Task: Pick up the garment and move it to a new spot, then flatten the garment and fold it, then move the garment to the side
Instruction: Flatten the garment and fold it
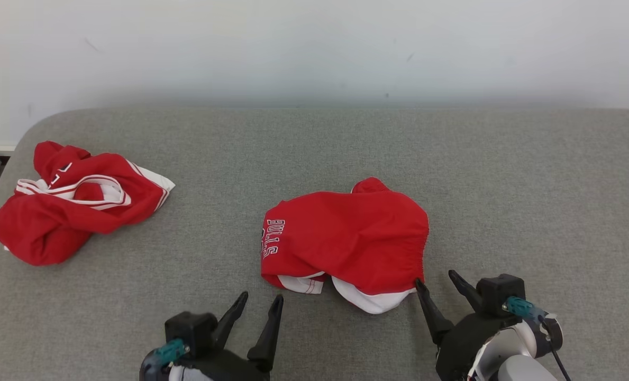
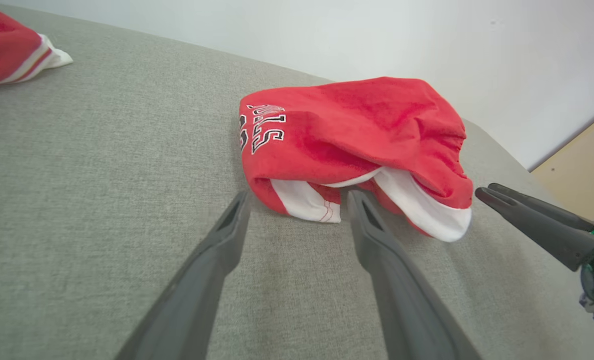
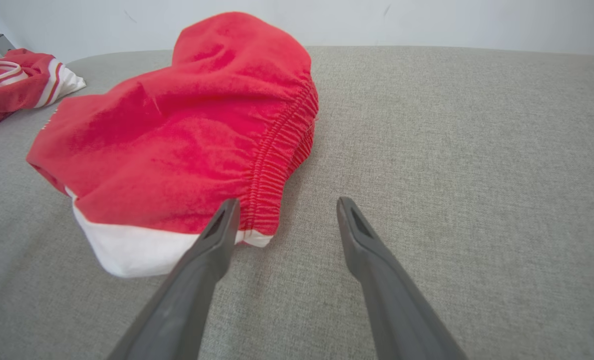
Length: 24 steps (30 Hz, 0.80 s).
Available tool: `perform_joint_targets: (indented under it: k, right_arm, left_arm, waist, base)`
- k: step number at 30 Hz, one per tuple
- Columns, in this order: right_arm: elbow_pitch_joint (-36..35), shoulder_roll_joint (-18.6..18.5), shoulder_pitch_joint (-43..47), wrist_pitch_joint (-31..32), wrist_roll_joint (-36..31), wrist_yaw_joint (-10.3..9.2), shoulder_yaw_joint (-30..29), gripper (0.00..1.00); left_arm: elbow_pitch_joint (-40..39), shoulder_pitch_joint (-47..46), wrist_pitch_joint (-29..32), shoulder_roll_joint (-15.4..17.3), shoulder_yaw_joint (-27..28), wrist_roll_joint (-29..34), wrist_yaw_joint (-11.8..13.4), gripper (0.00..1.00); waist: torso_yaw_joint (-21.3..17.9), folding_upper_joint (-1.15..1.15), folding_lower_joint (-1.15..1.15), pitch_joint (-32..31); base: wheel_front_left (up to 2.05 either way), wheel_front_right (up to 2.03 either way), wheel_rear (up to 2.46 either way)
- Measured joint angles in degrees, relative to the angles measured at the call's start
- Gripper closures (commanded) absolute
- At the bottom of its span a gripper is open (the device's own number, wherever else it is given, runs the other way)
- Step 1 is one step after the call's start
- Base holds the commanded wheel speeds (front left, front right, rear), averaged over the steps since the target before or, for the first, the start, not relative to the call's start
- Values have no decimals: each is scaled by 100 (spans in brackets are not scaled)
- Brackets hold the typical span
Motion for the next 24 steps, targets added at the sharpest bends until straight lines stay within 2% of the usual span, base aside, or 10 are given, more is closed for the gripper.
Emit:
perform_joint_targets:
  k: [5, 12, 18, 24]
  right_arm:
    - [121, 41, -202, 121, -43, 47, 121, 0]
    - [252, 82, -262, 233, -43, 93, 172, 0]
    - [263, 168, -361, 297, -30, 194, 250, 0]
    - [394, 175, -371, 394, 11, 302, 330, 0]
  left_arm:
    - [584, -403, 268, -48, -122, -291, -157, 0]
    - [1189, -844, 391, -73, -245, -425, -165, 0]
    - [1323, -1054, 438, -73, -593, -1096, -156, 0]
    - [1677, -1441, 454, -80, -839, -1455, -47, 0]
  waist:
    - [-64, 0, 0, 70]
    - [-106, 0, 0, 157]
    - [-158, 0, 0, 245]
    - [-222, 0, 0, 297]
  base:
    - [0, 0, 0]
    - [0, 0, 0]
    - [0, 0, 0]
    - [0, 0, 0]
